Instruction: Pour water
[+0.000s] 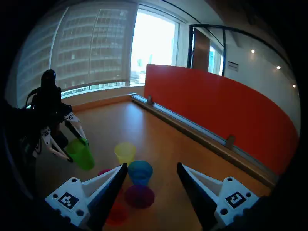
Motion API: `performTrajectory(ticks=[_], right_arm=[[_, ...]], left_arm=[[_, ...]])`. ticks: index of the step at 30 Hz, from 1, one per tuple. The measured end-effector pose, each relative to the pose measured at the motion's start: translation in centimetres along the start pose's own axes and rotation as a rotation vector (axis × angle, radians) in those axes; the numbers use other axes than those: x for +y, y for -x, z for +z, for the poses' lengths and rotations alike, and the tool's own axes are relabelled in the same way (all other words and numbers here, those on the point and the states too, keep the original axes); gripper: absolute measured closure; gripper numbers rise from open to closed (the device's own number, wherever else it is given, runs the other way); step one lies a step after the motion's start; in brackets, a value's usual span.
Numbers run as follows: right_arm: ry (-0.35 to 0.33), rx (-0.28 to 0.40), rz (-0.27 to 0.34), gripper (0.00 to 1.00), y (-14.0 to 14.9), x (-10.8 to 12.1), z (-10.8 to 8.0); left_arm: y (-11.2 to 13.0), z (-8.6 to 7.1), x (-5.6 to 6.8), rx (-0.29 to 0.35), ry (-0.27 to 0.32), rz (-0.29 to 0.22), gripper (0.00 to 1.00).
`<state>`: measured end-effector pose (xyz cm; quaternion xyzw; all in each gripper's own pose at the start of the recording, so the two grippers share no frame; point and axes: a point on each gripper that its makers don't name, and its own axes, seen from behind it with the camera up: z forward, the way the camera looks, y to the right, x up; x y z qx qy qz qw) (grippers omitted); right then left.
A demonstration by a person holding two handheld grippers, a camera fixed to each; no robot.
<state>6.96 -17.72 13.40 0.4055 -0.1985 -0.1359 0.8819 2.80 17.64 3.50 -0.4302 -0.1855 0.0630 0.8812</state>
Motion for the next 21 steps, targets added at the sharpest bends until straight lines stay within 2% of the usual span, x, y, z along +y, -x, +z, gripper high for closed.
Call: performTrajectory(ticks=[10,21], right_arm=[[-0.040,-0.030,0.003,0.00,0.2,-0.1,2.1],[-0.100,-0.095,-0.037,0.01,0.9,-1.1,4.2]], left_arm=[[-1.4,-1.1,0.3,0.045,-0.006,0.009,0.13],[-3.0,-2.2,0.2,0.106,-0.015,0.007,0.12]])
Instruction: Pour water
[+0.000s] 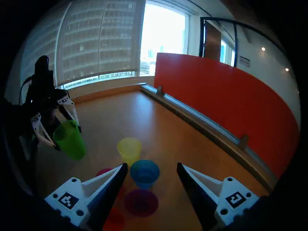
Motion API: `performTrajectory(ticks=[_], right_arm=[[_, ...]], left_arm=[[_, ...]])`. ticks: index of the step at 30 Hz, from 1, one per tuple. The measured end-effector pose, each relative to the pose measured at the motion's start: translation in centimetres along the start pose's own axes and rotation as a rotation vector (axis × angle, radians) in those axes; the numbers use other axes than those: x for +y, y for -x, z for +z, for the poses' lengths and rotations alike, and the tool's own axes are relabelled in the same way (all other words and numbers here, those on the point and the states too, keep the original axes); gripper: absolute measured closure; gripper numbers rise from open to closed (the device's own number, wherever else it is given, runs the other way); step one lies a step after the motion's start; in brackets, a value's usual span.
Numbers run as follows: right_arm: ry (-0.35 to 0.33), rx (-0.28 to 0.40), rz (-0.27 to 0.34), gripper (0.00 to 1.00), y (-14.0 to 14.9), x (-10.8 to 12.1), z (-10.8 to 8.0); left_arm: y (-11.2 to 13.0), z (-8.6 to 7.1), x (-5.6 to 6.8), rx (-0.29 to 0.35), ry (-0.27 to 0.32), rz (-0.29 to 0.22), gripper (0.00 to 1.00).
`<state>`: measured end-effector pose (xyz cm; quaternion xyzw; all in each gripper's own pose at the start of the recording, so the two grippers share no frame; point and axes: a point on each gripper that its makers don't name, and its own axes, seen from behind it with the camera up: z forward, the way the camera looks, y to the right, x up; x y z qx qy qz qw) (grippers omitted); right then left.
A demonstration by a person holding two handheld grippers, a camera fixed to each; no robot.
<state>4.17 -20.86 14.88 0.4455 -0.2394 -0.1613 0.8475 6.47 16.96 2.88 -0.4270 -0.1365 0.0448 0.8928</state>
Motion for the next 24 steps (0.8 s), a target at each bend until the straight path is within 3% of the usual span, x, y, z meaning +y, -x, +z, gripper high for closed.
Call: performTrajectory(ticks=[14,24], right_arm=[[-0.066,-0.116,-0.045,0.00,1.3,-0.9,3.1],[-0.097,-0.198,-0.067,0.00,3.2,-1.4,4.8]], left_arm=[[-1.8,-1.3,-0.8,0.074,-0.026,-0.006,0.12],[-1.9,-1.9,-1.6,0.088,-0.045,0.003,0.12]])
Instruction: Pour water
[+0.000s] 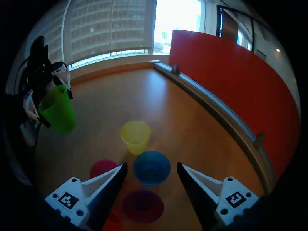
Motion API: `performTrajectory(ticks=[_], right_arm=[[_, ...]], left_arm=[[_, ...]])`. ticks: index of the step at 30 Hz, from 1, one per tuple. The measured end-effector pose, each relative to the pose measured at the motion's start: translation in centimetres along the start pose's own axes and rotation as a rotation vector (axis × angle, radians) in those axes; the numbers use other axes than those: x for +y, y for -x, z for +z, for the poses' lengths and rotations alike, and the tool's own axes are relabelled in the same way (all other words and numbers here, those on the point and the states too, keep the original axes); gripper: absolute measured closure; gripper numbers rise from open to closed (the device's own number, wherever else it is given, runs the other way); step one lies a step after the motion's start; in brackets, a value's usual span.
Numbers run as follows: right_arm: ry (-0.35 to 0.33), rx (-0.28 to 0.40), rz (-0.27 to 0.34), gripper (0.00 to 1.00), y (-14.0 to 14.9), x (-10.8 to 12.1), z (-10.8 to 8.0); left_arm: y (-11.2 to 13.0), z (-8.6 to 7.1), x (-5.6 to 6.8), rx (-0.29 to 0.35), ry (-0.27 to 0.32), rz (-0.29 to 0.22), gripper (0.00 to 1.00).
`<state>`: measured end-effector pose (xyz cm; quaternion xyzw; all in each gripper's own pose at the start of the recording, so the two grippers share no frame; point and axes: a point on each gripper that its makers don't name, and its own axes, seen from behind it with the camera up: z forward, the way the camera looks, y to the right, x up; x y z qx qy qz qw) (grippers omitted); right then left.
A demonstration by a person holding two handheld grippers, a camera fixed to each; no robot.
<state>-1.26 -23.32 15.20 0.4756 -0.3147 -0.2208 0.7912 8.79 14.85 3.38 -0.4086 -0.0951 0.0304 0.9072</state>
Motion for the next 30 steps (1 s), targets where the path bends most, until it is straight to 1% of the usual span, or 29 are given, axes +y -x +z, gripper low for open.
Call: performTrajectory(ticks=[5,11,17,23,30], right_arm=[[-0.006,-0.039,-0.008,0.01,1.0,0.0,1.0],[-0.008,-0.077,-0.013,0.00,1.8,0.1,1.9],[-0.011,-0.096,-0.024,0.01,2.1,0.0,2.5],[-0.007,-0.123,-0.024,0.00,2.5,0.3,3.0],[-0.015,-0.139,-0.025,0.00,2.7,0.3,3.7]], left_arm=[[0.1,-0.2,-0.4,0.000,-0.009,0.001,0.12],[0.3,-0.3,-0.6,-0.002,-0.015,0.004,0.11],[0.4,-0.3,-0.6,-0.005,-0.012,0.002,0.12],[0.6,-0.1,-0.8,-0.011,-0.014,0.003,0.12],[0.8,-0.1,-0.8,-0.011,-0.012,-0.001,0.11]])
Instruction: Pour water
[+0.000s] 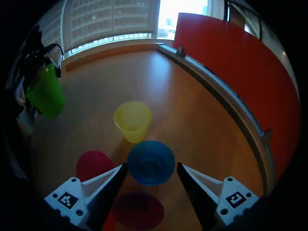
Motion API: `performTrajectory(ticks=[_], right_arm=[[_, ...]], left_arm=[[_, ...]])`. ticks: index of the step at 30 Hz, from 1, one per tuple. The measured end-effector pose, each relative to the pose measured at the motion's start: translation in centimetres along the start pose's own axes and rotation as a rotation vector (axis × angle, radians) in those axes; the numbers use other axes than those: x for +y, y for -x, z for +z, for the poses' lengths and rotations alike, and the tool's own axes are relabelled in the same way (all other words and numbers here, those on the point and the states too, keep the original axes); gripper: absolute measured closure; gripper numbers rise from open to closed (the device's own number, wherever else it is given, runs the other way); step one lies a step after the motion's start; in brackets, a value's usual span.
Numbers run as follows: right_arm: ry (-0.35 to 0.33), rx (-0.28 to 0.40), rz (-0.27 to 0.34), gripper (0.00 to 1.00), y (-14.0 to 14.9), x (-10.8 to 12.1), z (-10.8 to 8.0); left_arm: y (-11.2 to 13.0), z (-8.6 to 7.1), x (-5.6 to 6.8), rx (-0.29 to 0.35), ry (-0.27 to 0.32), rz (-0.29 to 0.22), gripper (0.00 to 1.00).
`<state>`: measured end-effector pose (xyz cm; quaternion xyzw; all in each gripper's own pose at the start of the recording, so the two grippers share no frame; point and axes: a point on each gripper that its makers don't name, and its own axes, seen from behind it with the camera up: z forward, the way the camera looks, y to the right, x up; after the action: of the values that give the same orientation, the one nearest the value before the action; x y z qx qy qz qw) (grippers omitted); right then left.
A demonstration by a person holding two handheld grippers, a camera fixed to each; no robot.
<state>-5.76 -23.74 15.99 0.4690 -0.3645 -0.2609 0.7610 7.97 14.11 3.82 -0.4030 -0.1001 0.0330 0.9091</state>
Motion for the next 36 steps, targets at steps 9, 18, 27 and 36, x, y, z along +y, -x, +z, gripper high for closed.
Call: performTrajectory(ticks=[9,18,27,36], right_arm=[[-0.003,-0.036,-0.018,0.00,0.4,0.1,1.5],[-0.012,-0.045,-0.009,0.03,0.5,0.1,2.3],[-0.006,-0.029,0.016,0.07,0.4,0.2,2.3],[0.015,0.020,0.039,0.07,-0.2,0.5,0.8]], left_arm=[[0.2,0.0,-0.3,0.001,-0.001,-0.008,0.11],[0.7,0.1,-0.7,0.000,-0.005,-0.016,0.12],[1.0,0.0,-0.8,0.000,-0.010,-0.021,0.11],[0.9,0.1,-1.2,-0.002,-0.024,-0.028,0.11]])
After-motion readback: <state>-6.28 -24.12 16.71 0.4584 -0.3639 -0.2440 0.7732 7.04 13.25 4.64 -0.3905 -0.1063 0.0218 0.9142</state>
